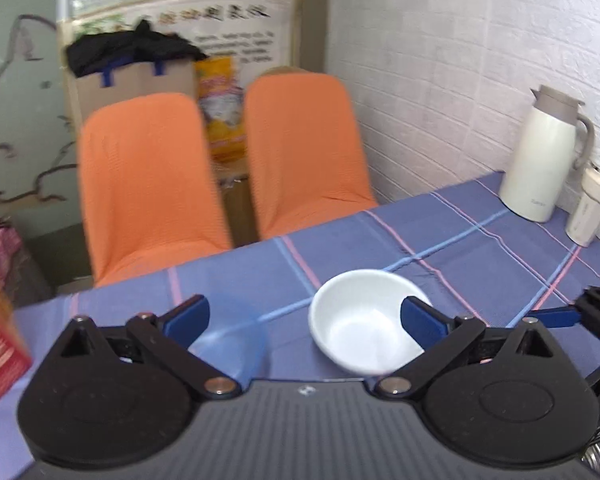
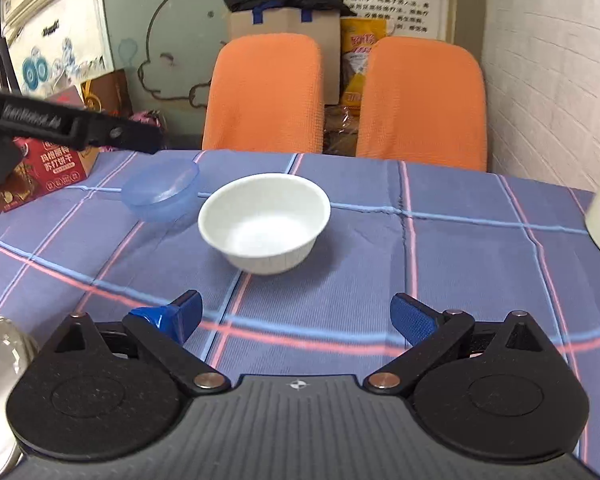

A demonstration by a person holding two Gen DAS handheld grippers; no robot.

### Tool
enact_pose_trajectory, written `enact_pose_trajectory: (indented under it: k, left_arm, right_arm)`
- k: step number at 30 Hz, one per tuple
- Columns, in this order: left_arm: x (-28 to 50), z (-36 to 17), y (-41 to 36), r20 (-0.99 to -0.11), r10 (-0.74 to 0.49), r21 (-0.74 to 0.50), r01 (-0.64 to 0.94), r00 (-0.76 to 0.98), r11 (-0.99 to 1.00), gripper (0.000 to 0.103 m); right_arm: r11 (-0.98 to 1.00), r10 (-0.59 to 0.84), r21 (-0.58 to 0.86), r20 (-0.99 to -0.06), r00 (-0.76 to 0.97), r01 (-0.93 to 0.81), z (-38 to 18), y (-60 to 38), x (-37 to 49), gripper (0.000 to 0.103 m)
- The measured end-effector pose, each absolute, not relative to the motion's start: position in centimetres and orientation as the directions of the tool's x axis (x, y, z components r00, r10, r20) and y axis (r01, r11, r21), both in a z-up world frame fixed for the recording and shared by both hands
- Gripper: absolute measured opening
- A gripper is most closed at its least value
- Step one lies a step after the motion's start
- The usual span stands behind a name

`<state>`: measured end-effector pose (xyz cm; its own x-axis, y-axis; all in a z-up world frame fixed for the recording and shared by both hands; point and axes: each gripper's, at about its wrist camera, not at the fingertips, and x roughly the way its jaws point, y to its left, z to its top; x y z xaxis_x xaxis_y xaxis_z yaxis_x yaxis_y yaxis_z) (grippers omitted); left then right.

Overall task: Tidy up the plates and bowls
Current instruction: 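Move the left gripper toward the white ceramic bowl, then grasp the white bowl rim with the left gripper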

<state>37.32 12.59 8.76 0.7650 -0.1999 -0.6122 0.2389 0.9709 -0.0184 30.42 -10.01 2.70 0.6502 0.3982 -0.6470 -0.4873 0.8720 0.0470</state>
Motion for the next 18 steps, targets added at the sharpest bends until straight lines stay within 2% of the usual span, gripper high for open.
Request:
enact_pose_trajectory:
  k: [6, 18]
  left_arm:
    - [43.9, 5.6, 10.4, -0.707, -0.235, 0.014, 0.345, 0.667, 0.938, 0.100]
    - [48.2, 1.3, 10.0, -0.757, -0.261, -0.061, 0.333, 0.598, 0.941, 0.100]
  right_arm:
    - [0.853, 0.385, 0.028, -0.708, 0.592, -0.521, 1.1, -8.8, 34.4, 0.088]
    - [0.813, 0.380, -0.009, -0.749, 0.543, -0.582, -0.7, -6.8, 36.5, 0.088]
